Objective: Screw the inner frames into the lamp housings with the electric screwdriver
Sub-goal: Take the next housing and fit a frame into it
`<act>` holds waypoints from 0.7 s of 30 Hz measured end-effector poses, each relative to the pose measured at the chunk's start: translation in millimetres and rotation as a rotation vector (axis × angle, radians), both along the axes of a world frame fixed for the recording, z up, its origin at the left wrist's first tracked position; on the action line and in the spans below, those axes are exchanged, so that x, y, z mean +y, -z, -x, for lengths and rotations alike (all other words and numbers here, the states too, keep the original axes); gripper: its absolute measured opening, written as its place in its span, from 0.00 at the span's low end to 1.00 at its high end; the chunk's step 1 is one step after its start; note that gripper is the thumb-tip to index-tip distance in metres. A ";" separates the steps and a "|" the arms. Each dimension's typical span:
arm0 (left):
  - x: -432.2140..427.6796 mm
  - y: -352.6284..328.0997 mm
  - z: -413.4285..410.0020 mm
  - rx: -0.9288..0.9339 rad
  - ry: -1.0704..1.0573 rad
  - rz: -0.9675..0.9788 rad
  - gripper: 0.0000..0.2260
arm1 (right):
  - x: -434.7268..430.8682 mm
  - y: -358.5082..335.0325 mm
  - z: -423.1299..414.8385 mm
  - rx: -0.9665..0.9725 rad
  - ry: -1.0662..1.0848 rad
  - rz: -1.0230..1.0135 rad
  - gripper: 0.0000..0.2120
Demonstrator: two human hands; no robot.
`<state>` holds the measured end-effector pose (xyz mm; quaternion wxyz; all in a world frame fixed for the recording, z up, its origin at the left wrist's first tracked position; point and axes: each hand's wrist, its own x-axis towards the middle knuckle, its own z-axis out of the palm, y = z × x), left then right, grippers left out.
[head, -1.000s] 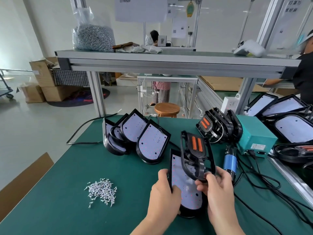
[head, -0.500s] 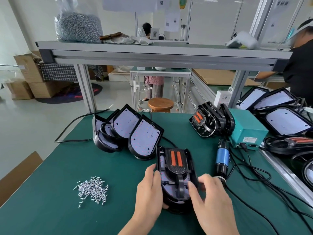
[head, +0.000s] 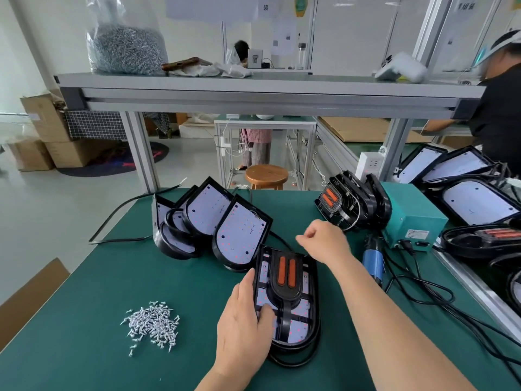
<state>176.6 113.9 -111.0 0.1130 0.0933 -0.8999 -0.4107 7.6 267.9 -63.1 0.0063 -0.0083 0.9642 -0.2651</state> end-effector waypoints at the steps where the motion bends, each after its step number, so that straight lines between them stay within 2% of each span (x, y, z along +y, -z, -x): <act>1: -1.1 0.0 -0.1 0.000 0.008 -0.008 0.30 | -9.1 6.1 14.6 -0.072 -0.004 -0.042 0.14; 4: -4.1 0.0 0.9 0.009 0.030 -0.035 0.30 | -25.7 22.2 38.9 -0.158 0.052 -0.116 0.20; 9: -5.0 -1.6 2.9 0.020 0.042 -0.040 0.30 | -19.9 28.4 45.9 -0.052 0.118 -0.271 0.12; 13: -5.2 0.3 4.0 0.048 0.055 -0.077 0.30 | 12.5 31.6 37.2 -0.026 0.224 -0.266 0.14; 18: -7.0 6.3 8.5 0.070 0.073 -0.136 0.29 | 28.4 17.7 11.2 -0.097 0.180 -0.335 0.08; 21: -6.9 5.6 6.2 0.072 0.096 -0.149 0.29 | 29.6 9.5 -18.7 0.054 0.159 -0.260 0.08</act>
